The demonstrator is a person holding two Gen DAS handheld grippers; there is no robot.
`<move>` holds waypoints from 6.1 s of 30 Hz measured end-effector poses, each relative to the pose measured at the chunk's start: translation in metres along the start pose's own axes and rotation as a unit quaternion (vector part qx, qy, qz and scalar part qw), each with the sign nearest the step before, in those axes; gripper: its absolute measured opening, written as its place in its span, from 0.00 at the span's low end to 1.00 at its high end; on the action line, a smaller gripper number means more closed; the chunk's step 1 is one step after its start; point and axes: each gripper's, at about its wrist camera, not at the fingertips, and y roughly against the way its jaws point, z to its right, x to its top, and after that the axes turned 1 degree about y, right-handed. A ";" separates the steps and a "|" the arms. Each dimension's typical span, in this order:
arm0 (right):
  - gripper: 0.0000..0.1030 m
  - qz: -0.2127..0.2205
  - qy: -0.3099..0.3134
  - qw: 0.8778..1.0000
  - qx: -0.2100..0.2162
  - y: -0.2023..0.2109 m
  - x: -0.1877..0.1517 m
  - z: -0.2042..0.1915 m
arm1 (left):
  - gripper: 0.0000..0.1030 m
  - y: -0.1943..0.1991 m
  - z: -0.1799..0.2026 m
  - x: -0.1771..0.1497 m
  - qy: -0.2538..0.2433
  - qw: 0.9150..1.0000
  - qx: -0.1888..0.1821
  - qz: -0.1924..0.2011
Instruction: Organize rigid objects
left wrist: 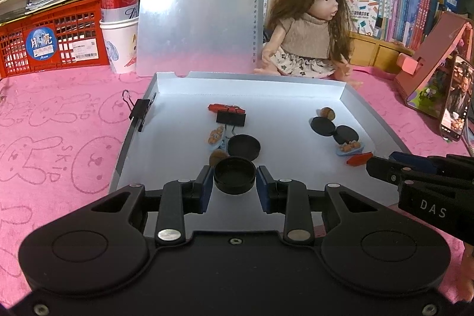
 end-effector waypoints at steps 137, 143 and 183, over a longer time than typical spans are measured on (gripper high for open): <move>0.93 0.045 -0.035 0.998 -0.019 0.015 0.006 0.002 | 0.81 0.019 0.002 -0.004 -0.010 0.999 0.028 0.029; 0.94 0.048 -0.051 0.997 -0.022 0.030 -0.007 0.000 | 0.81 0.040 -0.001 -0.017 -0.006 0.999 0.027 0.033; 1.00 -0.027 0.003 0.999 -0.029 0.031 -0.055 -0.020 | 0.98 0.048 -0.012 -0.078 -0.006 0.998 0.063 0.013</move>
